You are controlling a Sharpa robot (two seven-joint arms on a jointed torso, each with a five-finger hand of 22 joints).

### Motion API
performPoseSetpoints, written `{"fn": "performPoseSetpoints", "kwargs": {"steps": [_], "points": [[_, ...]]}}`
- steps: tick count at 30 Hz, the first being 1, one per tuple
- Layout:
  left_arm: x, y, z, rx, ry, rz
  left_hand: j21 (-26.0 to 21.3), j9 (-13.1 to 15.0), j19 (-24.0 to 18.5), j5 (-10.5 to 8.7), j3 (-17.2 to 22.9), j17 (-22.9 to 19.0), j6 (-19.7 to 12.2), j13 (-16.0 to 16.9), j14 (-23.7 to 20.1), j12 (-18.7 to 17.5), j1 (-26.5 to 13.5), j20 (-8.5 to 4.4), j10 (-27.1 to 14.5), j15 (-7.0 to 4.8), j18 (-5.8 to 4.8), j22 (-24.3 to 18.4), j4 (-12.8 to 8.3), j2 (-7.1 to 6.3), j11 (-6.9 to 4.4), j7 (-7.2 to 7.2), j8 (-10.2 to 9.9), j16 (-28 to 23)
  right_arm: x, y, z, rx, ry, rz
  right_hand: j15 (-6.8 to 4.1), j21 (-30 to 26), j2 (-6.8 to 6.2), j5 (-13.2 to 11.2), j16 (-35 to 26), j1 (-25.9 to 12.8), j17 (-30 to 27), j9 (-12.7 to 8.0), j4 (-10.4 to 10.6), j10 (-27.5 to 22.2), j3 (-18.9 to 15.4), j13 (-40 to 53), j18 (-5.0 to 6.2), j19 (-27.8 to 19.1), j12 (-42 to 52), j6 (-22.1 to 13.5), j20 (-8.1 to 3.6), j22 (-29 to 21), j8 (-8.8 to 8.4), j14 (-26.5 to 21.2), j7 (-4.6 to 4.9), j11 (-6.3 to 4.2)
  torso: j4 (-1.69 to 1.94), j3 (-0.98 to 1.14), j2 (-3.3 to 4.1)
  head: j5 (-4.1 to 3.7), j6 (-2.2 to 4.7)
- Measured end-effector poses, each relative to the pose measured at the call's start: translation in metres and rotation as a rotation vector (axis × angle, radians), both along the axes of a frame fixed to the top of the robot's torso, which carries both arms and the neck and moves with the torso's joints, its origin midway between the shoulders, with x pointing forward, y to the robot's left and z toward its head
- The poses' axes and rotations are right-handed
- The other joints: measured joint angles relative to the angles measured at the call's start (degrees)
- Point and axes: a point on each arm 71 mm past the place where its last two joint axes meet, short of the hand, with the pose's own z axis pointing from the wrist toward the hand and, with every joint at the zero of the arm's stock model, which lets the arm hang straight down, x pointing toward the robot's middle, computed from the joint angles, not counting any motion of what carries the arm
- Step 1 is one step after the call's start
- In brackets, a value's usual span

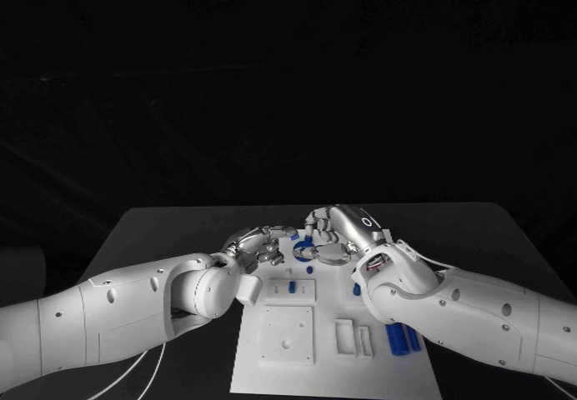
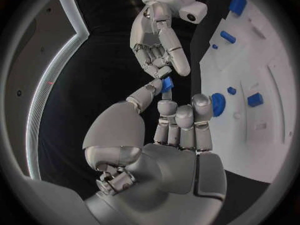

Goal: Assemble the parts on the task board

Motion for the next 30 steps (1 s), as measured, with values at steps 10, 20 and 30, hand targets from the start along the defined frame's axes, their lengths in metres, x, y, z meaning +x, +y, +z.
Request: {"fn": "performPoseSetpoints", "kwargs": {"steps": [10,20,30], "points": [[-0.0033,-0.0055,-0.0018,-0.012,0.014,-0.002,0.0,0.0,0.41,0.34,0.0,-0.06,0.0,-0.05,0.3,-0.22,-0.43,-0.03,0.3,-0.09,-0.15,-0.06,0.0,-0.43,-0.05,0.01,0.01,0.0,-0.0002,0.0074,-0.0011,-0.02,-0.025,-0.014,-1.66,1.16,0.02,1.05,0.36,-1.83,-0.74,4.68,0.18,4.07,0.85,0.45,-0.13,2.65,1.09,5.11,-2.03,-0.36,-0.75,3.28,-1.79,-1.47,-0.03,0.04,0.01,-0.09,-0.1],[-0.006,-0.0085,-0.0023,-0.017,0.022,-0.011,0.0,0.0,0.5,0.56,-0.01,-0.11,0.0,-0.07,0.46,-0.22,-0.62,-0.1,0.31,-0.07,-0.42,-0.12,0.0,-0.62,-0.06,0.01,0.02,0.0,0.0036,0.0051,-0.0031,-0.042,-0.037,-0.038,-2.57,1.89,-0.01,1.71,0.37,-3.0,-0.87,6.95,0.24,8.24,2.01,3.51,-0.28,4.07,3.04,8.36,-3.03,-0.74,-2.44,4.62,-2.55,-2.02,0.01,0.04,0.03,-0.02,-0.16],[-0.0068,-0.009,-0.0027,-0.019,0.025,-0.013,0.0,0.0,0.5,0.56,-0.02,-0.12,0.01,-0.1,0.55,-0.45,-0.57,-0.1,0.31,0.01,-0.46,-0.12,-0.01,-0.59,-0.06,0.01,0.06,0.0,0.0029,0.0057,-0.0029,-0.046,-0.043,-0.04,-2.89,2.26,0.14,3.19,0.37,-3.78,-0.83,7.68,1.19,10.99,4.06,6.72,-0.66,4.98,4.59,10.51,-3.53,-0.99,-3.94,5.55,-3.11,-1.92,-0.03,0.05,0.03,0.1,-0.3]]}}
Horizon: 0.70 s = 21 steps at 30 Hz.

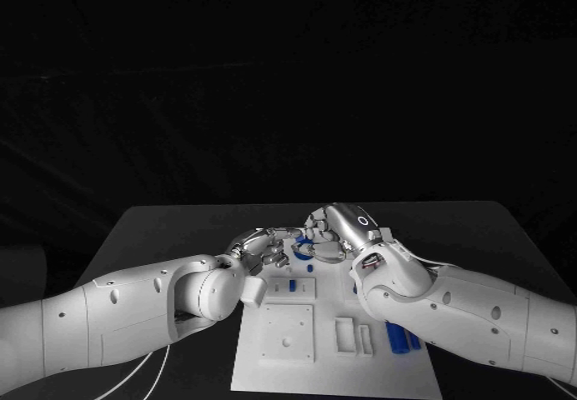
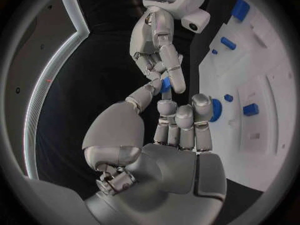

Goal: Assemble the parts on the task board

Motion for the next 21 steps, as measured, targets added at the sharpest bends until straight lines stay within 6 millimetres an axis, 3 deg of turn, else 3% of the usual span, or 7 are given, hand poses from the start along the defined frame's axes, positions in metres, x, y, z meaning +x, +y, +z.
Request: {"fn": "performPoseSetpoints", "kwargs": {"steps": [9,14,21], "points": [[-0.0005,-0.0004,-0.0003,0.0,0.002,-0.002,0.0,0.0,0.0,0.24,-0.01,-0.04,0.17,0.0,0.02,0.0,0.02,0.0,-0.01,0.0,0.03,-0.05,-0.01,0.02,0.01,-0.16,0.04,0.0,-0.0004,-0.0003,-0.0003,0.001,0.0,0.0,-0.15,0.64,-0.07,2.51,0.0,-0.66,0.26,0.0,0.22,0.91,0.54,1.32,-0.18,0.21,0.51,0.91,-0.21,-0.05,-0.79,0.59,-0.09,-0.1,0.0,-0.03,-0.02,-0.04,-0.1],[-0.0004,-0.0004,-0.0002,0.001,0.002,-0.003,0.0,0.0,0.0,0.24,0.11,-0.04,0.16,0.01,0.02,0.0,0.03,0.0,-0.01,0.0,0.53,-0.05,0.12,0.02,0.01,-0.16,0.04,0.0,-0.0005,-0.0003,-0.0007,0.002,0.001,0.0,-0.16,0.65,0.08,5.13,0.0,-1.87,0.41,-0.01,0.49,1.32,0.81,1.77,-0.04,0.21,0.5,1.35,-0.21,-0.15,-1.38,0.6,-0.11,-0.1,-0.03,-0.04,-0.02,-0.04,-0.15],[-0.0005,-0.0005,-0.0003,0.002,0.002,-0.003,0.0,0.0,0.0,0.21,0.29,-0.03,0.14,0.01,-0.09,0.0,0.18,0.01,0.15,-0.12,0.59,-0.05,-0.03,0.03,-0.15,-0.14,0.04,0.0,-0.0009,0.0001,-0.0008,0.003,0.002,0.001,-0.3,0.89,-0.15,6.15,0.01,-2.56,0.47,-0.01,0.52,1.72,0.79,2.2,0.0,0.52,0.73,1.65,-0.33,-0.21,-1.4,0.91,-0.21,-0.1,0.0,-0.07,-0.04,-0.09,-0.16]]}}
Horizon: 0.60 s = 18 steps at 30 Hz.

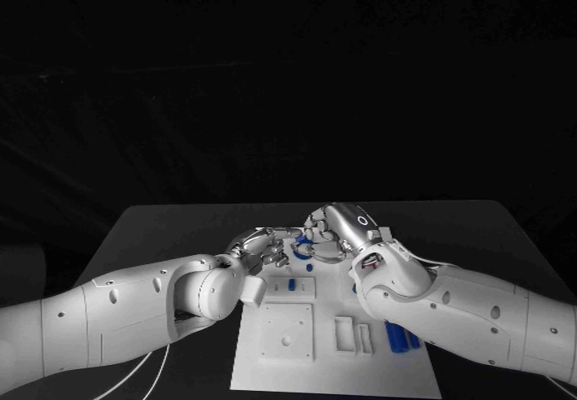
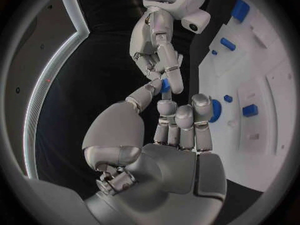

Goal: Assemble the parts on the task board

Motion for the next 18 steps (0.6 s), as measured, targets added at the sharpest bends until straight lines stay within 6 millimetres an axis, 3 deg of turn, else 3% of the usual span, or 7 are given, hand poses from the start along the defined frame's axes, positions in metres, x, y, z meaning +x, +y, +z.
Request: {"fn": "performPoseSetpoints", "kwargs": {"steps": [18], "points": [[-0.0005,0.0001,-0.0013,0.002,0.005,-0.001,0.0,0.0,0.0,0.21,-0.01,-0.04,-0.05,0.01,0.02,0.0,0.29,0.0,-0.02,0.0,-0.11,-0.05,-0.01,-0.16,0.02,0.05,0.0,0.0,0.0006,-0.0018,0.0009,0.003,-0.001,-0.005,-0.19,0.27,0.24,4.0,0.09,-1.86,0.3,-0.01,1.78,0.42,0.05,1.03,0.03,0.3,0.23,0.68,-0.27,-0.23,-0.45,0.21,-0.09,0.0,0.0,0.06,0.0,-0.04,-0.14]]}}
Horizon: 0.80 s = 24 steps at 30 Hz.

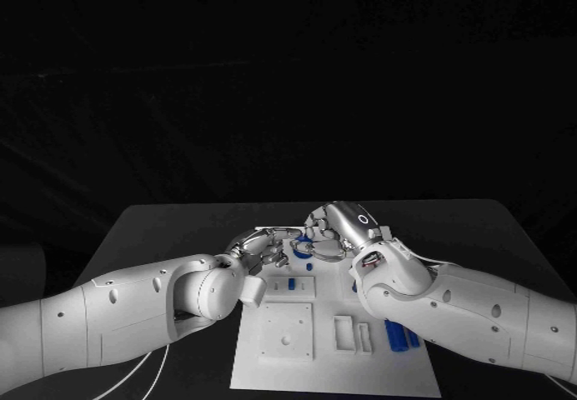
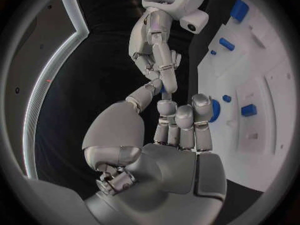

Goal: Assemble the parts on the task board

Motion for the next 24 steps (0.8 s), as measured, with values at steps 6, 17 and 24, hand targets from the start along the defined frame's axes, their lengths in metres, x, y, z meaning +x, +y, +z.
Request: {"fn": "performPoseSetpoints", "kwargs": {"steps": [6,17,24], "points": [[0.0,0.0003,-0.0001,0.001,0.001,0.0,0.0,0.0,0.0,0.01,-0.01,0.0,-0.08,0.0,0.05,0.0,0.0,0.0,-0.01,-0.04,-0.02,0.0,-0.01,0.01,0.01,0.08,0.0,0.0,0.0005,-0.002,0.0,-0.001,0.0,-0.004,0.0,0.0,0.16,0.3,0.0,0.17,0.08,0.0,0.81,0.3,0.84,0.41,0.0,0.02,0.0,0.03,-0.01,-0.06,0.0,0.0,-0.02,-0.3,-0.01,0.01,0.01,-0.04,-0.05],[0.0003,0.0011,-0.0002,0.002,0.001,0.002,0.0,-2.15,0.22,0.01,-0.02,-0.05,0.1,0.0,0.45,-0.21,-0.08,-0.22,-0.01,-0.37,-0.07,-0.05,-0.04,0.22,0.01,-0.1,-0.01,0.0,0.0003,-0.0045,0.0,-0.004,-0.002,-0.005,0.18,0.39,0.22,1.39,0.01,3.42,0.32,-0.01,0.07,0.51,2.32,0.8,0.01,0.1,-0.02,0.06,0.07,-0.06,-0.21,0.19,-0.05,-0.1,-0.04,-0.01,0.01,-0.05,-0.09],[0.0009,0.0021,-0.0006,0.003,0.002,0.004,0.0,-2.47,0.22,0.24,-0.02,-0.04,0.1,0.0,0.6,-0.21,-0.09,-0.22,0.19,-0.4,-0.07,-0.05,-0.05,0.23,-0.19,-0.1,0.0,-0.23,0.0005,-0.0069,0.0001,-0.006,-0.003,-0.007,0.19,0.39,0.38,1.63,0.01,3.58,0.37,-0.01,-0.25,0.51,2.31,0.83,0.01,0.1,-0.02,0.07,0.08,-0.06,-0.21,0.19,-0.07,-0.1,-0.04,-0.02,0.01,-0.05,-0.1]]}}
